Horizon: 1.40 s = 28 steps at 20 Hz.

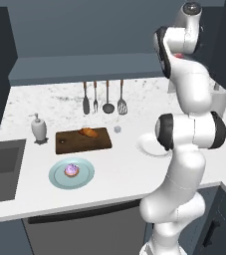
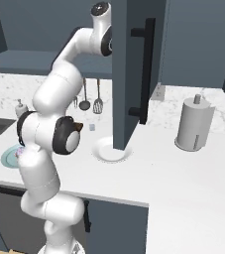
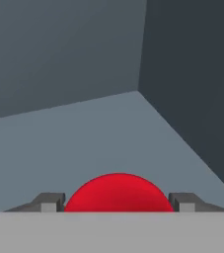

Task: From the different types of pastries on the counter, select a croissant and place it on the cutting board. Then retrieve a jar of jam from the cabinet and place it alongside the croissant on the cutting board.

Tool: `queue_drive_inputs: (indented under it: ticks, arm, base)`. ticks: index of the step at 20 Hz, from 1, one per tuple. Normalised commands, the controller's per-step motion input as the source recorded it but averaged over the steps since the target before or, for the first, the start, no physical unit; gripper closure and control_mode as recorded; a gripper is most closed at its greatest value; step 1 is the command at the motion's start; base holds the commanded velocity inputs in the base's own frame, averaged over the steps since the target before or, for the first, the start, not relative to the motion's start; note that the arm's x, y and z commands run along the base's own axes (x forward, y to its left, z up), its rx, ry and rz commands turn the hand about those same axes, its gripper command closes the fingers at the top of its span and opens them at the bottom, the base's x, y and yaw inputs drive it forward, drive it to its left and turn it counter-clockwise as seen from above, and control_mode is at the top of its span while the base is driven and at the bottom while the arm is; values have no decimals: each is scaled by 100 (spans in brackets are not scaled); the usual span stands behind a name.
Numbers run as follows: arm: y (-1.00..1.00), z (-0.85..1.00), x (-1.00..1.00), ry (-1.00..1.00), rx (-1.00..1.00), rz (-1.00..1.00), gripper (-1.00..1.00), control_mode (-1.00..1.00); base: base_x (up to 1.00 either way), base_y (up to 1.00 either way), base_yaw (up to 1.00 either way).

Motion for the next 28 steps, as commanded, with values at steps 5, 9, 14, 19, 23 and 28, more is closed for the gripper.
queue_drive_inputs:
  ticks: [5, 9, 14, 19, 23, 28]
  arm:
    - [53, 0, -100, -7, 0, 21, 100, -100]
    - [71, 0, -100, -21, 0, 22, 100, -100]
    - [76, 0, -100, -24, 0, 23, 100, -100]
    - [80, 0, -100, -20, 7, 25, 100, -100]
    - [81, -5, -100, -12, 13, 32, 100, -100]
    - [64, -36, -100, 0, 6, 44, 100, -100]
  base:
    - [0, 0, 0]
    - [0, 0, 0]
    - [0, 0, 0]
    - [0, 0, 0]
    - [0, 0, 0]
    - [0, 0, 0]
